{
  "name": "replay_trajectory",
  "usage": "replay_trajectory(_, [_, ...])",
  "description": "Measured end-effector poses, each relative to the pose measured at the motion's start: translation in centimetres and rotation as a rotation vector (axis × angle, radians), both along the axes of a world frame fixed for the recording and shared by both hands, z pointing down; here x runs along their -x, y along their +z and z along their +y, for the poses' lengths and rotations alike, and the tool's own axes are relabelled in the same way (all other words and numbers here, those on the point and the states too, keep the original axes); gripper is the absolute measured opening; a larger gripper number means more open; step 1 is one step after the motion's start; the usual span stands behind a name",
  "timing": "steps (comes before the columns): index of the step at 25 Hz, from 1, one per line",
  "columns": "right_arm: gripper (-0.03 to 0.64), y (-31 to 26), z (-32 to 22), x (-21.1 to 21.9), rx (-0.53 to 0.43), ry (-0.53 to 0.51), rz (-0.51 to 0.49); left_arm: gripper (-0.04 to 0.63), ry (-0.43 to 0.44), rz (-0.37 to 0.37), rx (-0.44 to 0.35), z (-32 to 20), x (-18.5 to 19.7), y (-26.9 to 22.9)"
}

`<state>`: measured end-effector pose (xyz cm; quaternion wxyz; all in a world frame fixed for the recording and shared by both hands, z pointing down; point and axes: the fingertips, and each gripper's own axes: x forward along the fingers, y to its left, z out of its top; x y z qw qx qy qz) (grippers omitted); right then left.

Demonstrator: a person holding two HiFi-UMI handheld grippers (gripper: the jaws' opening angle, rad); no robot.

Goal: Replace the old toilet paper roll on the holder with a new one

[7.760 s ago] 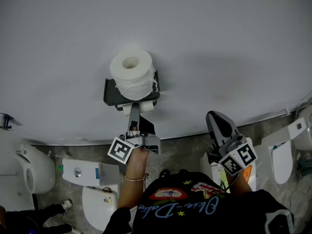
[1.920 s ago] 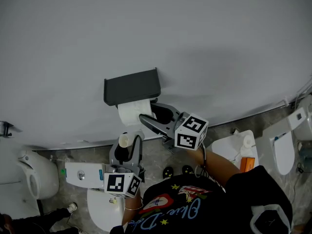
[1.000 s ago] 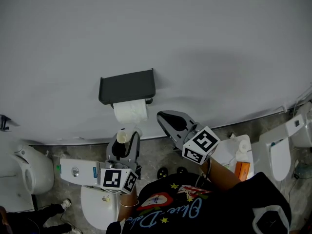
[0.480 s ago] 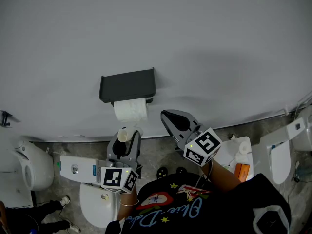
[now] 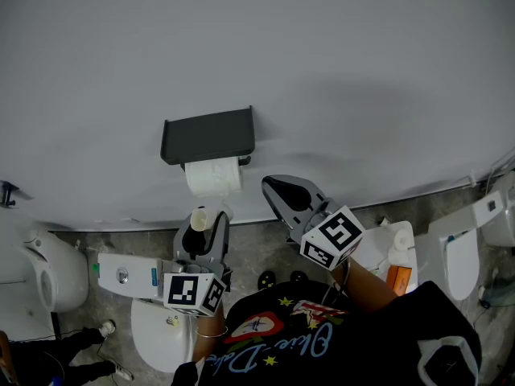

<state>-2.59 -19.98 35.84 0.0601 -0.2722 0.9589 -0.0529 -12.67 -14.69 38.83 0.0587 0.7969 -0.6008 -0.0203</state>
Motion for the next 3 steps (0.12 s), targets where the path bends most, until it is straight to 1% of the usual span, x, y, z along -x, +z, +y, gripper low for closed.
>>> replay_trajectory(3, [0.014, -0.09, -0.08, 0.23, -0.012, -0.007, 0.009, 0.178, -0.007, -0.004, 0.0, -0.11, 0.19, -0.13])
